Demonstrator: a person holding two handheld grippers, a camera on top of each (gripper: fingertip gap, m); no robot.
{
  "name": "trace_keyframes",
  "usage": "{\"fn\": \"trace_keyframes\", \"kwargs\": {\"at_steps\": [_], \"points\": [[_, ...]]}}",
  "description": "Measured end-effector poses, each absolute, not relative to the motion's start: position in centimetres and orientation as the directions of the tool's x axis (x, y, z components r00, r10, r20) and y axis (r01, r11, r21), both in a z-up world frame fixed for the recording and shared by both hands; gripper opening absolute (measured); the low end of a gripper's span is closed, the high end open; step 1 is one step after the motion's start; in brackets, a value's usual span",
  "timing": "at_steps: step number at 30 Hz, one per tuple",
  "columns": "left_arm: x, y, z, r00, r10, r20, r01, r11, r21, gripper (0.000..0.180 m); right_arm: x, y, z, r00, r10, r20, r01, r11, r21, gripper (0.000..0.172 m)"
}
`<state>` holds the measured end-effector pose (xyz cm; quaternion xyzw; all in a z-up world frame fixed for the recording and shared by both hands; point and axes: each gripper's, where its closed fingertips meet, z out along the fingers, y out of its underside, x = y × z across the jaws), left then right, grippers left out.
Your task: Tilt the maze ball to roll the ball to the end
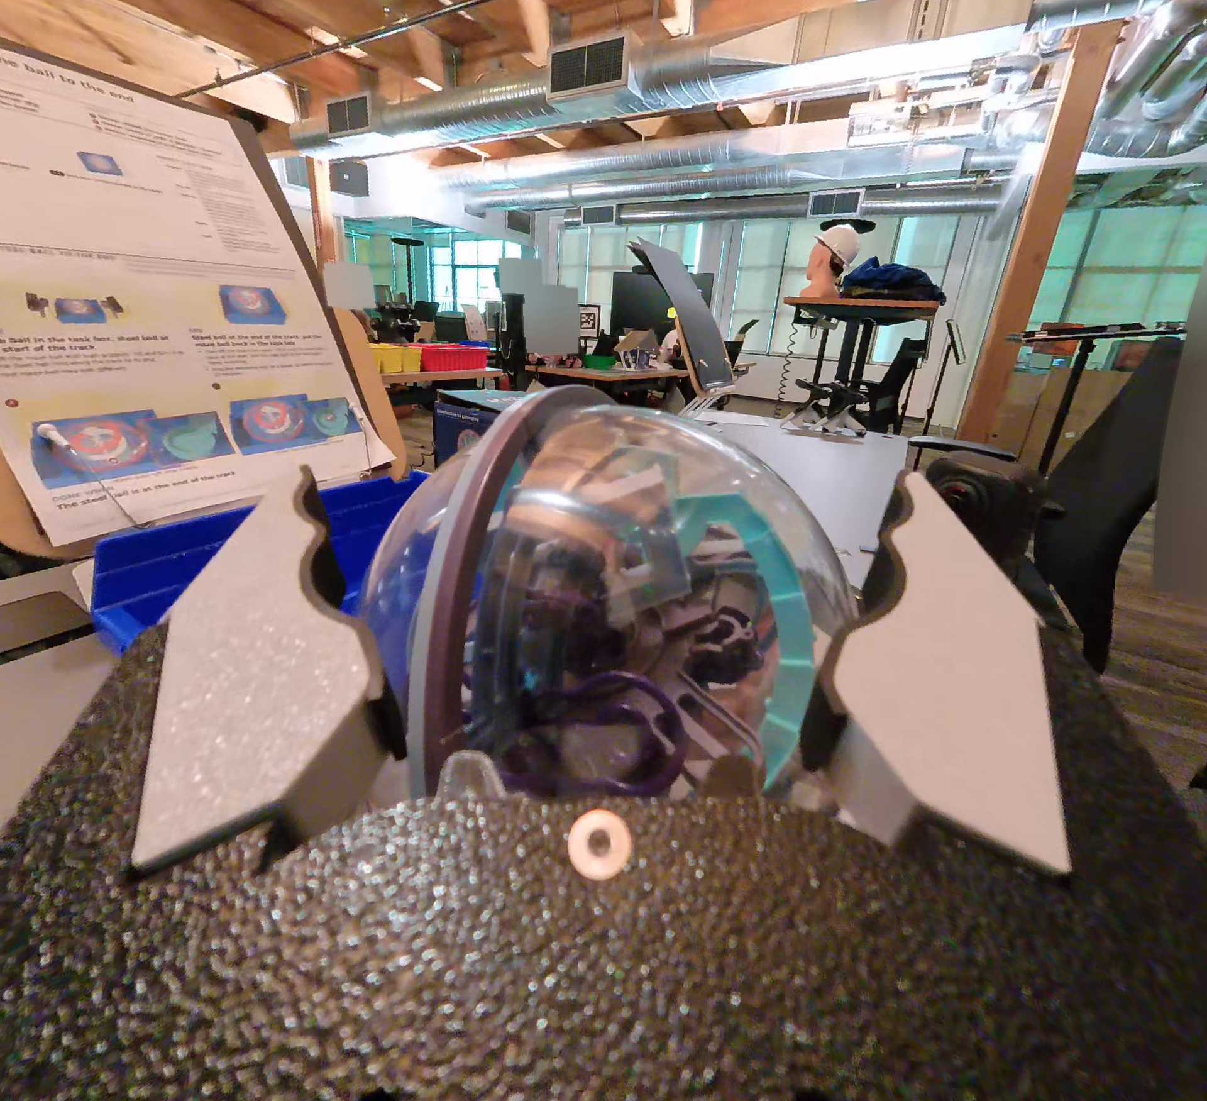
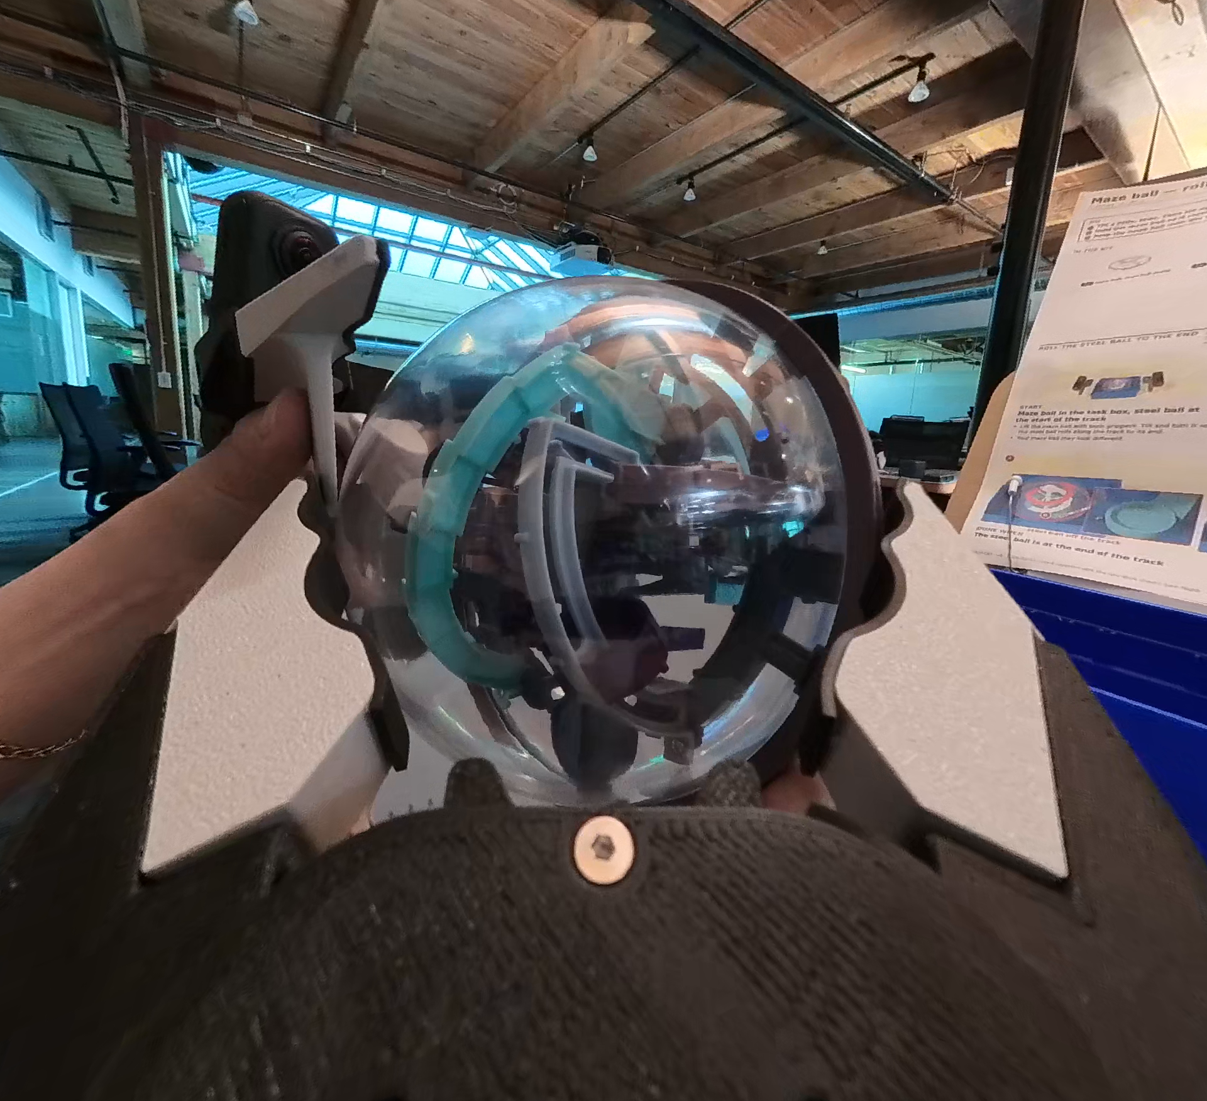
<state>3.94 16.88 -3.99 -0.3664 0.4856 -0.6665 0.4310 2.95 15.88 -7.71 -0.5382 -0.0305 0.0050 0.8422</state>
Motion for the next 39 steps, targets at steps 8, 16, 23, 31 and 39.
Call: {"fn": "trace_keyframes", "kwargs": {"at_steps": [8,16,23,31,39], "points": [[2.2,15.2,-1.7,-0.395,-0.915,-0.082,0.357,-0.071,-0.931,0.157,1.6,14.0,-5.5,0.991,0.054,0.124,0.073,0.555,-0.829,0.157],[-2.2,12.0,1.7,-0.420,-0.852,-0.312,0.589,0.006,-0.808,0.156,-1.6,10.7,-2.2,0.960,0.020,0.281,0.190,0.689,-0.699,0.157],[-1.6,11.7,1.8,-0.373,-0.874,-0.311,0.538,0.069,-0.840,0.156,-1.0,10.7,-2.1,0.976,0.080,0.202,0.090,0.696,-0.712,0.157],[0.4,12.8,0.3,-0.308,-0.919,-0.246,0.377,0.119,-0.918,0.158,0.2,12.3,-3.3,0.986,0.143,0.081,-0.031,0.646,-0.763,0.157],[0.8,13.5,0.0,-0.310,-0.928,-0.208,0.354,0.090,-0.931,0.158,0.4,12.8,-3.8,0.987,0.150,0.061,-0.048,0.632,-0.773,0.157]]}}
